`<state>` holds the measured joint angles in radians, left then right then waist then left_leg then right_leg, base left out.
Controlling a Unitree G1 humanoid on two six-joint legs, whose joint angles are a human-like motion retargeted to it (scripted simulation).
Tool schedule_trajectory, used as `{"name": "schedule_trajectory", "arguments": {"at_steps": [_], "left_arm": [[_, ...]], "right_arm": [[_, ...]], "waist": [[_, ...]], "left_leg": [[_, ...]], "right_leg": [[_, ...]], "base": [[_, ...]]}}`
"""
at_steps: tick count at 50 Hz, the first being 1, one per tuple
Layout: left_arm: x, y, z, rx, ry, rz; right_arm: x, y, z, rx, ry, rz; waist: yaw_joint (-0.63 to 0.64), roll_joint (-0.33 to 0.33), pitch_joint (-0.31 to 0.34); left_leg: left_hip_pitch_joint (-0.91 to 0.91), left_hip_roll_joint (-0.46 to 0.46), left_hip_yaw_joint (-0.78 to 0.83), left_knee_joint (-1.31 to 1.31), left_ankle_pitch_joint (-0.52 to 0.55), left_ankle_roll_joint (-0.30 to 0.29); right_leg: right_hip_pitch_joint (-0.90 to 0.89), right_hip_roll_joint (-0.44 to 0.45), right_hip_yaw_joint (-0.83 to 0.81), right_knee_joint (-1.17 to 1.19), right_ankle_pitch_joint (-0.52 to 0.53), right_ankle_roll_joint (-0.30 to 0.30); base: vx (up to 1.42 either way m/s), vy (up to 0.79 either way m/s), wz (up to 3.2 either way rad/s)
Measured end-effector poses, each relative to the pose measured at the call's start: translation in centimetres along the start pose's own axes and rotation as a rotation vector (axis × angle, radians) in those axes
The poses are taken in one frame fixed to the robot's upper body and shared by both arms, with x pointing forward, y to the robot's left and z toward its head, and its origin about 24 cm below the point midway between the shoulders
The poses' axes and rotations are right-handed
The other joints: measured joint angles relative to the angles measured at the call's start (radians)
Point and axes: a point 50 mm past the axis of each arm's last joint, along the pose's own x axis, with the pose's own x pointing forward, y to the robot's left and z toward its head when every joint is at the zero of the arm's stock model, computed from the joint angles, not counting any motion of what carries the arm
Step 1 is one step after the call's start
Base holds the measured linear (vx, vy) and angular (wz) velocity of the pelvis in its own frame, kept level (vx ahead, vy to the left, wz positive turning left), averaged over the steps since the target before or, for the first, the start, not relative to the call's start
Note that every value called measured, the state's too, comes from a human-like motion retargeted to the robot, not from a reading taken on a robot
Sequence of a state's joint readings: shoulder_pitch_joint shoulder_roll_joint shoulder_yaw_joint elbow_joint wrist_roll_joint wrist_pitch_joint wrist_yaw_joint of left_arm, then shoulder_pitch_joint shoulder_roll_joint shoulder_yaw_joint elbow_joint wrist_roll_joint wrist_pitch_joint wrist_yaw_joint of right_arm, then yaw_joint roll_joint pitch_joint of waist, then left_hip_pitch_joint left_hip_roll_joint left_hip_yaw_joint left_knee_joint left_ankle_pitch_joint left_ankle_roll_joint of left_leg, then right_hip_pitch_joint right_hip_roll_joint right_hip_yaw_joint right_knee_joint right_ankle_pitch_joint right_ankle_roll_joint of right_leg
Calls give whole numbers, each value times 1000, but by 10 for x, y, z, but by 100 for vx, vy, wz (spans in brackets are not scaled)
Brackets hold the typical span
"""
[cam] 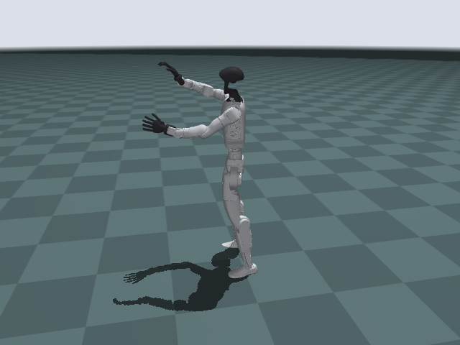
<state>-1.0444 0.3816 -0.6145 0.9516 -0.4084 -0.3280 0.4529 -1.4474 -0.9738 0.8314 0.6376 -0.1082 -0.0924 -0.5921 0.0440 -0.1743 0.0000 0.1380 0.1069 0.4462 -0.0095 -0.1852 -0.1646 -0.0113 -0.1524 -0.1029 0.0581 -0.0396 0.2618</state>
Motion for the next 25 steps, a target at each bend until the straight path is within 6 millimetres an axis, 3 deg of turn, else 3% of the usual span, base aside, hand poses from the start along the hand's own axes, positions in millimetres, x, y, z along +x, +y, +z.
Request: {"name": "schedule_trajectory", "arguments": {"at_steps": [5,10,15,25], "left_arm": [[-4,-8,-1,-18,-14,-31],[-8,-17,0,-33,-23,-71],[-8,-27,7,-53,-46,-107],[-9,-44,19,-81,-80,-160]], "right_arm": [[17,12,69,-304,-415,62],[12,36,115,-411,-651,106],[3,59,138,-443,-741,141],[-16,93,154,-491,-828,181]], "waist": [[25,-1,-6],[55,-4,-11],[87,-7,-5],[127,-16,3]], "left_leg": [[-3,-1,-5,1,0,-3],[-7,-4,-10,3,-2,-3],[-11,-12,-20,4,-1,0],[-25,-27,-47,6,3,4]], "right_leg": [[0,-2,-6,2,-3,0],[-1,-8,-10,3,-4,0],[1,-18,-17,5,-6,0],[4,-38,-39,5,-8,0]], "base": [[0,0,0],[0,0,0],[0,0,0],[0,0,0]]}}
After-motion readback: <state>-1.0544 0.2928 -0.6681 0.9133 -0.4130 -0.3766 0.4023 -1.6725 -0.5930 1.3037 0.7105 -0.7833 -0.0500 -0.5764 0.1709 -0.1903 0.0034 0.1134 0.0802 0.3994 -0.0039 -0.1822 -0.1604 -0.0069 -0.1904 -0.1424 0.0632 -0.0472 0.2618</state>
